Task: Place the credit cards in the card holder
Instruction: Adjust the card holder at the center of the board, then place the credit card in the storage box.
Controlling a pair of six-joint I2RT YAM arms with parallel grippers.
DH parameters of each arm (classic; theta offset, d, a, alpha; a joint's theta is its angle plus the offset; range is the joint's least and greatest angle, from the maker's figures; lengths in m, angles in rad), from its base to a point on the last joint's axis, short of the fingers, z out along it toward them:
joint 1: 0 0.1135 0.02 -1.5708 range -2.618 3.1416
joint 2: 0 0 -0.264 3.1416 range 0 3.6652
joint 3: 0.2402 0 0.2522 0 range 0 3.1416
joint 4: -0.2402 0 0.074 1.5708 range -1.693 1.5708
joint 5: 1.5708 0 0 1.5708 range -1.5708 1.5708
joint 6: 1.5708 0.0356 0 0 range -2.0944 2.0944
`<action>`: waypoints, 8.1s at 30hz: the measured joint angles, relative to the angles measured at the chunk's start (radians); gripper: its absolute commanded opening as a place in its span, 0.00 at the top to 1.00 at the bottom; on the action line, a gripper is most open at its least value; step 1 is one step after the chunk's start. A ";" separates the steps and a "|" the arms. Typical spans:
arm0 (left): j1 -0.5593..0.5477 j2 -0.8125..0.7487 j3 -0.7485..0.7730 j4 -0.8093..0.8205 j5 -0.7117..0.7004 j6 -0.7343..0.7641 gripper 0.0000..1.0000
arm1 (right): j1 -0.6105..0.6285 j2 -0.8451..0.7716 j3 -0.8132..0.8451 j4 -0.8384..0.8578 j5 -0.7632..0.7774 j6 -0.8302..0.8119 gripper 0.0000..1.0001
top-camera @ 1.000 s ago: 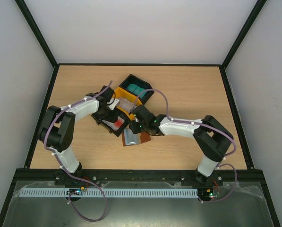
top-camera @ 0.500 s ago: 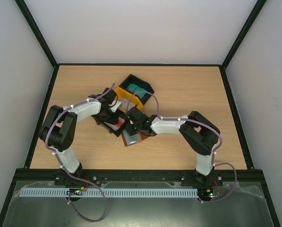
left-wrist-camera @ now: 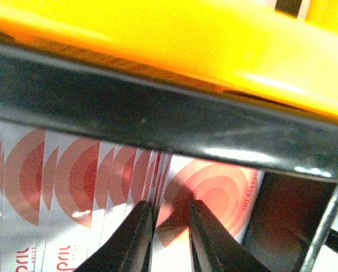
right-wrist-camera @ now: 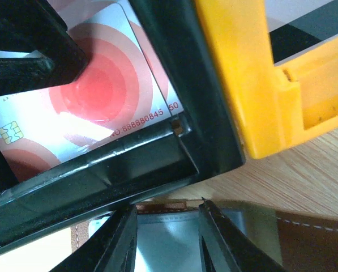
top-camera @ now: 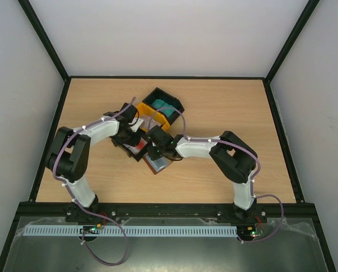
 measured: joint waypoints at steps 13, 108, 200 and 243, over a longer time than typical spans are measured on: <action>0.007 -0.073 0.002 -0.010 0.046 -0.011 0.86 | 0.000 0.020 0.029 -0.006 0.019 0.059 0.67; 0.356 -0.662 -0.182 0.401 0.824 -0.686 0.90 | -0.209 -0.161 -0.006 0.819 -0.726 0.750 0.92; 0.375 -0.687 -0.245 0.380 0.941 -0.559 0.71 | -0.248 -0.038 -0.113 1.461 -0.849 1.360 0.98; 0.433 -0.694 -0.270 0.412 0.919 -0.703 0.97 | -0.250 -0.163 -0.130 1.051 -0.790 0.916 0.98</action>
